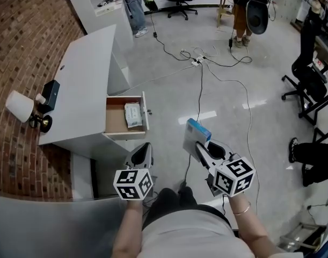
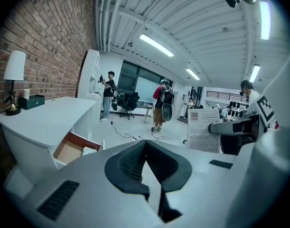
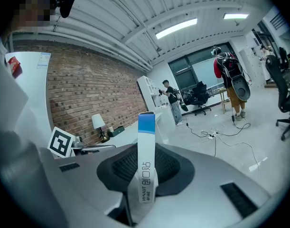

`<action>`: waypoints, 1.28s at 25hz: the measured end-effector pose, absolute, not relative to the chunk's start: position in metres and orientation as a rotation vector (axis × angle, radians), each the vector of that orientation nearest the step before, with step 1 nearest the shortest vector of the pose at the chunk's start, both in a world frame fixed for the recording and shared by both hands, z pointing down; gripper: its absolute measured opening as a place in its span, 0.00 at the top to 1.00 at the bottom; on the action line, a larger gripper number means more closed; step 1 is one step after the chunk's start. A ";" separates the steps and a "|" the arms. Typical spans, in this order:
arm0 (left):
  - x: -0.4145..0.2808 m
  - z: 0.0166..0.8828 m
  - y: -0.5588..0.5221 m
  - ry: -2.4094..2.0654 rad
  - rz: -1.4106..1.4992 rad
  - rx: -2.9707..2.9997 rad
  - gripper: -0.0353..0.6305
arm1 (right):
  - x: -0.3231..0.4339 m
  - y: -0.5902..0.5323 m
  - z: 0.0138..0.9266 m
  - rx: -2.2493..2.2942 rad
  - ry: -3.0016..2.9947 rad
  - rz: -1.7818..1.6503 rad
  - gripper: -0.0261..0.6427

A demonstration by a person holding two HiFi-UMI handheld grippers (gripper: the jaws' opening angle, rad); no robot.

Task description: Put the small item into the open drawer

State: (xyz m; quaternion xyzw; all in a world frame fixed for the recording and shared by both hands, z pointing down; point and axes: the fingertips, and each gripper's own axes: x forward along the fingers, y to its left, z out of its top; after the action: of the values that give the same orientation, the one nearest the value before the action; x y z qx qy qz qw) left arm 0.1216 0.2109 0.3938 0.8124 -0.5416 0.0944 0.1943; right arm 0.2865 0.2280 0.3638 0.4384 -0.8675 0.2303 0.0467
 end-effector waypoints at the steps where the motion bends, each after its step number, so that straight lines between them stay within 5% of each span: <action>1: 0.123 0.394 0.210 -1.524 0.262 2.273 0.91 | 0.288 0.227 0.365 1.332 -2.648 0.704 0.83; 15: 0.116 0.397 0.157 -1.568 0.286 2.259 0.91 | 0.285 0.172 0.377 1.286 -2.643 0.755 0.83; 32: 0.019 0.435 -0.067 -1.547 0.248 2.179 0.91 | 0.177 -0.057 0.397 1.197 -2.609 0.775 0.83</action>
State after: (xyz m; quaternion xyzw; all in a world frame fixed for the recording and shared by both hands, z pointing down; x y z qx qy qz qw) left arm 0.0188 -0.0670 0.4350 0.7907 -0.5615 0.0898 0.2269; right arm 0.1773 -0.0566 0.3967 0.4012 -0.8744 0.2597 0.0841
